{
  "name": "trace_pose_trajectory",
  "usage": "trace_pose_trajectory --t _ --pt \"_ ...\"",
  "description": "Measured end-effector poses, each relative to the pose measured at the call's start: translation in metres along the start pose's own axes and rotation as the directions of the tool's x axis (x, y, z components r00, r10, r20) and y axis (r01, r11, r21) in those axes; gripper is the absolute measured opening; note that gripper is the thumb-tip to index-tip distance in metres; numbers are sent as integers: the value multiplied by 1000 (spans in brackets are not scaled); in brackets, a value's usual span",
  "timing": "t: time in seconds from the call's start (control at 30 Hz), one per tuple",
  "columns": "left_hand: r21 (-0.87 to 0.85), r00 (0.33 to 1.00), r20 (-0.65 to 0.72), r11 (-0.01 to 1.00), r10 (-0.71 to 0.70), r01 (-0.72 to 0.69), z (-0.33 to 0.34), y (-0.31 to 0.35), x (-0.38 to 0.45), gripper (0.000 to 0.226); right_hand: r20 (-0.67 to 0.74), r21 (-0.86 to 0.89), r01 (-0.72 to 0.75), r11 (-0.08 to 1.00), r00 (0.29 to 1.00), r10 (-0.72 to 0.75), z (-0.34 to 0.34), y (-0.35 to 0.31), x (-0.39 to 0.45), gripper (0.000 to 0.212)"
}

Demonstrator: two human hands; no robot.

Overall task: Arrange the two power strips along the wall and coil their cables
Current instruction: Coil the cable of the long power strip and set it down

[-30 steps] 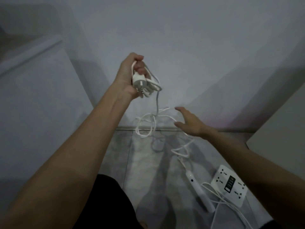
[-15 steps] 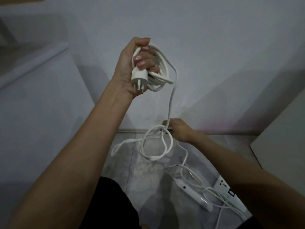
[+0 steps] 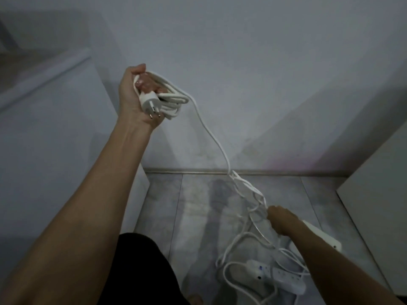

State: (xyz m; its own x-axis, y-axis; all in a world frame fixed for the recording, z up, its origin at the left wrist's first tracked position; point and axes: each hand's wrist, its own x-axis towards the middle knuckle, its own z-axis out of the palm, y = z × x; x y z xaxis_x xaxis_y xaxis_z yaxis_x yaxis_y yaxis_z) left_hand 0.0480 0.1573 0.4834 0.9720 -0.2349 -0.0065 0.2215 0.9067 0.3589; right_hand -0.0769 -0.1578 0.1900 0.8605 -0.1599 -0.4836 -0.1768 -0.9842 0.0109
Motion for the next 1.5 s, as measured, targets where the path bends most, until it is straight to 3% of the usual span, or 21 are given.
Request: trace_pose_trajectory --t 0.07,0.13,0.2,0.23,0.3,0.4,0.43,0.6,0.67,0.7,0.8,0.87,0.93,1.03,1.2,1.3,1.33,1.4,1.5 --pt "-4 1000 -9 1000 19 -19 -1 -1 0 53 59 15 -25 1000 998 24 -12 1 3 42" --pt "-37 999 31 999 -12 13 5 -7 1 51 88 245 20 969 995 -43 -32 -13 6 85" --pt "20 996 54 997 -75 74 15 -20 3 52 -93 510 236 828 971 -219 -62 -43 4 126" --pt "64 993 55 992 -108 105 18 -29 3 54 -210 560 375 738 927 -312 -79 -62 -1 131" --pt "85 981 57 980 -184 179 20 -47 3 57 -305 654 496 571 864 -401 -103 -103 -17 110" --pt "7 985 -20 985 -170 171 16 -55 9 57 -337 750 487 448 864 -375 -107 -138 -25 26" --pt "5 990 -75 992 -123 124 12 -54 13 55 -372 757 499 421 860 -350 -104 -140 -25 9" --pt "-110 968 -224 984 116 -143 -18 -48 24 36 -435 740 503 446 864 -253 -101 -139 -36 30" --pt "-54 945 -258 974 199 -220 -24 -46 26 35 -468 750 521 409 854 -229 -108 -142 -40 31" --pt "-3 932 -273 969 236 -247 -26 -47 26 34 -483 717 536 445 843 -237 -114 -140 -40 32" --pt "178 912 -283 950 298 -255 -32 -56 28 31 -459 440 574 690 805 -376 -143 -124 -50 32" --pt "353 900 -271 905 342 -238 -35 -70 28 30 -423 262 603 753 774 -472 -158 -116 -56 32" --pt "633 893 -222 754 392 -174 -41 -86 29 32 -404 161 623 765 749 -525 -170 -111 -62 24" --pt "955 943 -65 296 326 -36 -54 -105 26 41 -411 17 630 776 712 -569 -186 -104 -70 10" --pt "939 983 182 -302 27 -166 -70 -124 21 32 -436 -80 573 816 716 -546 -196 -90 -75 8" --pt "813 978 134 -547 -158 -200 -87 -124 23 56 -511 0 514 858 738 -442 -195 -74 -68 20" --pt "769 978 79 -612 -192 -183 -89 -121 24 63 -537 34 476 879 750 -386 -195 -68 -65 21" --pt "755 942 -90 -639 -322 -146 -86 -118 20 83 -567 104 405 908 775 -280 -194 -59 -58 22" --pt "859 760 -270 -505 -592 -89 -73 -124 8 108 -569 166 347 923 798 -197 -192 -49 -49 25"
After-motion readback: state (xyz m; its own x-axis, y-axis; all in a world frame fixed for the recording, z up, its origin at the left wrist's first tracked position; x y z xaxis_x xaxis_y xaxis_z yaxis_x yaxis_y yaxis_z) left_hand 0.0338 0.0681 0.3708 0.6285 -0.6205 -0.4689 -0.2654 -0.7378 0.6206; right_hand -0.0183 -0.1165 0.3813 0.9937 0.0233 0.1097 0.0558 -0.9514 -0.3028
